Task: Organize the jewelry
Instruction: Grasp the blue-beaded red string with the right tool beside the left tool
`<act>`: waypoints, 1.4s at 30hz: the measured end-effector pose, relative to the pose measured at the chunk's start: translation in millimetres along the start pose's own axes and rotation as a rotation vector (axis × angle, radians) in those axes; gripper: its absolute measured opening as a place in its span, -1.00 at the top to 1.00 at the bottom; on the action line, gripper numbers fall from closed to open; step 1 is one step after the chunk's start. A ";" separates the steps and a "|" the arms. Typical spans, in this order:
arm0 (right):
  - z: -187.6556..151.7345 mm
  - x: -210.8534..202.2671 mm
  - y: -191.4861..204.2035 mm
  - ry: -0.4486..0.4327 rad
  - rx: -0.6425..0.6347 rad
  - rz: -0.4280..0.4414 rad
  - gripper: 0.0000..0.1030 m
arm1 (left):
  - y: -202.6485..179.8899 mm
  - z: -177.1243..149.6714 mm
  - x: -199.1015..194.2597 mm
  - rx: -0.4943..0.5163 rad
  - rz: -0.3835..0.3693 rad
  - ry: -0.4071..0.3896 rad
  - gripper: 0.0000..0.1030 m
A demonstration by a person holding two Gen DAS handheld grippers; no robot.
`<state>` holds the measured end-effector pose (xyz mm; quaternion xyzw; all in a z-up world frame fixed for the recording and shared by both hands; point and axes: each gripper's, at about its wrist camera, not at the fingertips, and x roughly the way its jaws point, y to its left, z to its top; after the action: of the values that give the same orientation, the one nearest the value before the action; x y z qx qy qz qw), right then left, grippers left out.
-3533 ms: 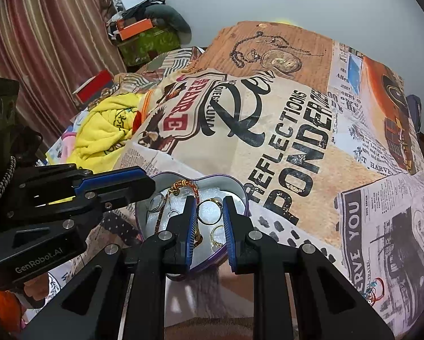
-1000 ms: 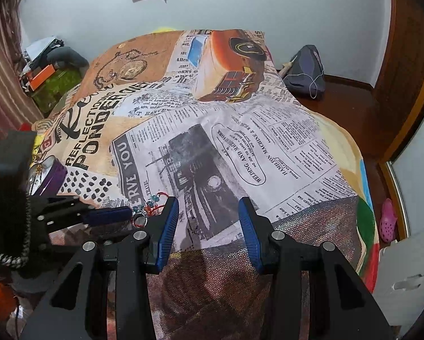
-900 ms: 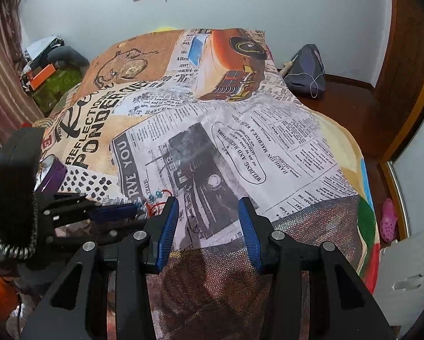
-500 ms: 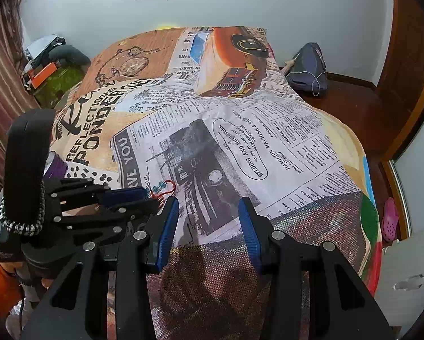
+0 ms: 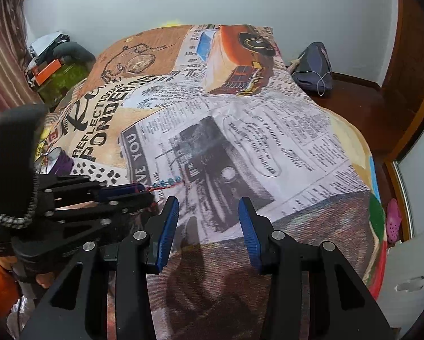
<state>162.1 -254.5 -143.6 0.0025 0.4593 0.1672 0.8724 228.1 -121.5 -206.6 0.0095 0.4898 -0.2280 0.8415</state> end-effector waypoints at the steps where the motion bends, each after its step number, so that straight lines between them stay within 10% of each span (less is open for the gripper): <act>1: 0.2 0.8 2.6 0.002 -0.004 0.006 0.22 | 2.7 -3.3 -6.0 -0.001 0.002 -0.003 0.79; 22: -5.2 67.5 85.0 0.134 -0.130 0.164 0.36 | 47.6 -55.0 -43.2 -0.033 0.064 0.023 0.79; 26: -6.2 73.4 91.1 0.128 -0.168 0.146 0.85 | 48.9 -55.9 -42.2 -0.040 0.053 0.019 0.79; 42: 16.7 34.8 79.7 -0.015 -0.173 0.014 0.88 | 48.9 -59.4 -44.4 -0.050 0.048 0.012 0.78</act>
<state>170.5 -166.5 -149.1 -0.0682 0.4367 0.2124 0.8715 180.1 -46.9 -210.9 0.0016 0.5001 -0.1954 0.8436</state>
